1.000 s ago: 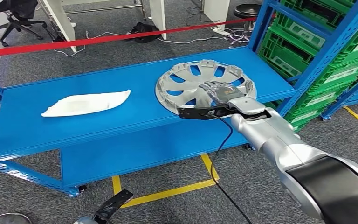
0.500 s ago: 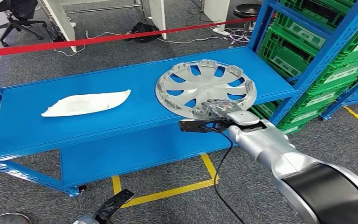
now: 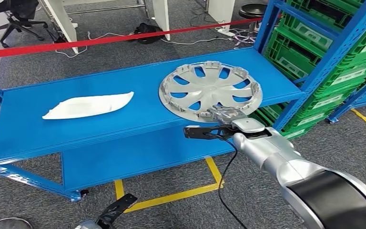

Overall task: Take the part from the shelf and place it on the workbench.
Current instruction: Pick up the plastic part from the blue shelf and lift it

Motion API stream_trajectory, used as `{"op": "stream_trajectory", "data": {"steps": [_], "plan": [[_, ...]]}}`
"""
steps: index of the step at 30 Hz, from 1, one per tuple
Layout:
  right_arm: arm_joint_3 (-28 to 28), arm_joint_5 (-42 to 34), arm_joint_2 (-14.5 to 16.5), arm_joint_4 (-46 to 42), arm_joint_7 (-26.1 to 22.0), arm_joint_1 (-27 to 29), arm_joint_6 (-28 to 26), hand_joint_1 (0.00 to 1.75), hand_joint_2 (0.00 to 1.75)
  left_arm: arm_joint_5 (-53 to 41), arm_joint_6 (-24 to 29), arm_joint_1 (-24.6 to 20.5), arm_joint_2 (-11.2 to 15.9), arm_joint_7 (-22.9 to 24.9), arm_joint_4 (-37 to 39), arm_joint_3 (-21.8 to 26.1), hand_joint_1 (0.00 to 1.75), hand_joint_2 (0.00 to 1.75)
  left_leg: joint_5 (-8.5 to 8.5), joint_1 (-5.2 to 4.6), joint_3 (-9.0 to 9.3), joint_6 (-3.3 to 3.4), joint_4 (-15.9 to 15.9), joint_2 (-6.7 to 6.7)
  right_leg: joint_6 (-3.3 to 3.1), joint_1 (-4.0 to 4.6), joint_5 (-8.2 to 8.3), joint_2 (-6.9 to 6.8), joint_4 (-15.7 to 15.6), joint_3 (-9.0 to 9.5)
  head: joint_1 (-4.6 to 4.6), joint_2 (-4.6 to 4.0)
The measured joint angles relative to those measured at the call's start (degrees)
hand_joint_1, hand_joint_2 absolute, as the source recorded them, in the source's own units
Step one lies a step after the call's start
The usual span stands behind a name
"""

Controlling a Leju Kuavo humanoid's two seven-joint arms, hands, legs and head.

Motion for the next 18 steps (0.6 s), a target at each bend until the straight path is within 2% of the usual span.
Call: {"op": "stream_trajectory", "data": {"steps": [2, 3, 8, 18], "plan": [[-0.1, 0.0, 0.0, 0.0, 0.3, 0.2, -0.6, 1.40, 1.75, 0.0, 0.0, 0.0, 0.0, 0.0, 0.0, 0.0, 0.00, 1.75, 0.00, 0.00, 0.00, 0.00, 0.0, 0.00, 0.00, 0.00, 0.00, 0.00, 0.0, 0.00, 0.00, 0.00], [-0.2, 0.0, 0.0, 0.0, 0.6, 0.3, -1.2, 1.75, 1.75, 0.0, 0.0, 0.0, 0.0, 0.0, 0.0, 0.0, 0.00, 1.75, 0.00, 0.00, 0.00, 0.00, 0.0, 0.00, 0.00, 0.00, 0.00, 0.00, 0.0, 0.00, 0.00, 0.00], [-0.4, 0.1, 0.0, 0.0, 1.2, 1.0, -4.4, 1.75, 1.75, 0.0, -0.1, 0.0, -0.1, 0.0, 0.0, -0.2, 0.00, 1.75, 0.00, 0.00, 0.00, 0.00, 0.0, 0.00, 0.00, 0.00, 0.00, 0.00, 0.0, 0.00, 0.00, 0.00], [-1.7, -0.5, -0.1, 0.3, 0.7, 1.2, -6.7, 1.75, 1.75, -0.1, -0.1, 0.1, -0.1, 0.0, 0.0, -0.9, 0.00, 1.75, -0.01, -0.04, 0.01, 0.01, 0.0, 0.00, 0.00, 0.00, 0.00, 0.01, -0.1, 0.01, 0.00, 0.00]]}}
